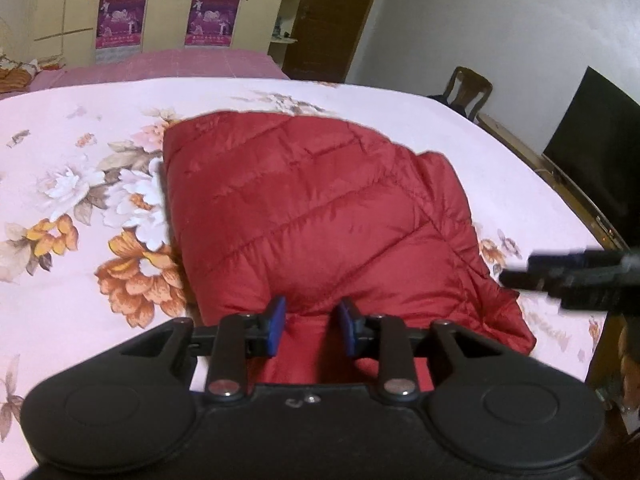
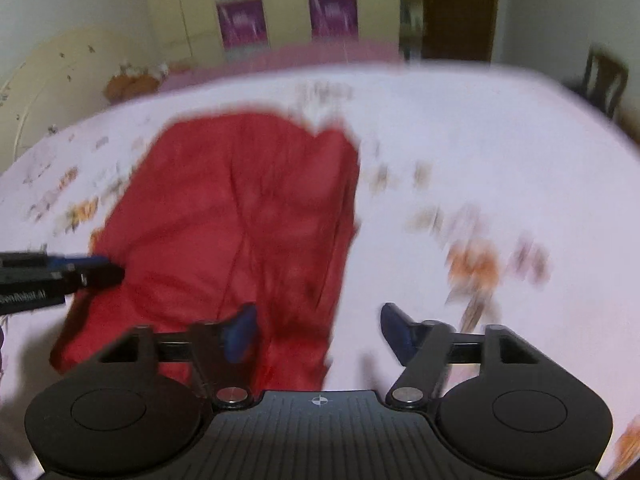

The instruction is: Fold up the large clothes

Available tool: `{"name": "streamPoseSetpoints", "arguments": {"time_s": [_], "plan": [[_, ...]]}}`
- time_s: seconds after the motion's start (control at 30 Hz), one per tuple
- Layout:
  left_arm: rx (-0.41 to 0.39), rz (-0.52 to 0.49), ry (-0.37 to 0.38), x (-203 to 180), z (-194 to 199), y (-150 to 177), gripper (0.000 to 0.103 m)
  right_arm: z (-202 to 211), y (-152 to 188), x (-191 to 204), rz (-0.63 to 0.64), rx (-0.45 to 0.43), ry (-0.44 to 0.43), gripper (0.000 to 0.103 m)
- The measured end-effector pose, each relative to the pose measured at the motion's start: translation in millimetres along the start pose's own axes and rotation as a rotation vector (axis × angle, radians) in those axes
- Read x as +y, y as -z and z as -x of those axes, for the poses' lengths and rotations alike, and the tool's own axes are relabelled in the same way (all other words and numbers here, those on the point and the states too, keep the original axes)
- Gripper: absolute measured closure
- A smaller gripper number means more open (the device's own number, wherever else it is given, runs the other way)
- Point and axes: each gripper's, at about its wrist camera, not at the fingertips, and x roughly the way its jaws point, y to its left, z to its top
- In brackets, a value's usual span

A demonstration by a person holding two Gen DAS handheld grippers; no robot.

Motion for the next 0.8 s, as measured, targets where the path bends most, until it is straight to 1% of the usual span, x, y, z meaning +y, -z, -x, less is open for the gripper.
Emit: {"name": "streamPoseSetpoints", "arguments": {"time_s": [0.07, 0.17, 0.27, 0.3, 0.33, 0.37, 0.4, 0.53, 0.63, 0.8], "plan": [[-0.023, 0.009, -0.009, 0.4, 5.0, -6.0, 0.074, 3.6, -15.7, 0.7, 0.002, -0.047, -0.02, 0.035], [-0.078, 0.024, -0.035, 2.0, 13.8, -18.9, 0.071, -5.5, -33.5, 3.4, -0.003, -0.085, -0.037, 0.035], [-0.108, 0.039, -0.077, 10.5, 12.8, -34.5, 0.071, -20.4, -45.7, 8.6, 0.018, -0.092, -0.063, 0.036], [-0.113, 0.045, -0.091, 14.5, 11.5, -38.9, 0.071, -24.3, -48.3, 11.8, 0.031, -0.093, -0.069, 0.04], [-0.117, 0.057, -0.108, 19.7, 9.5, -43.2, 0.071, -28.3, -51.6, 14.6, 0.044, -0.093, -0.074, 0.056], [-0.121, 0.072, -0.121, 25.2, 7.1, -47.0, 0.071, -33.5, -55.9, 17.0, 0.055, -0.09, -0.079, 0.062], [-0.125, 0.083, -0.133, 30.2, 4.6, -50.2, 0.071, -37.9, -58.4, 16.8, 0.057, -0.09, -0.084, 0.065], [-0.124, 0.091, -0.174, 44.2, -11.1, -61.5, 0.071, -56.9, -71.8, 17.1, 0.046, -0.091, -0.091, 0.065], [-0.099, 0.093, -0.164, 47.1, -29.9, -67.7, 0.071, -73.0, -81.8, 19.7, 0.045, -0.087, -0.089, 0.065], [-0.062, 0.052, -0.155, 37.4, -61.1, -70.3, 0.071, -97.4, -87.5, 28.0, 0.06, -0.086, -0.065, 0.065]]}}
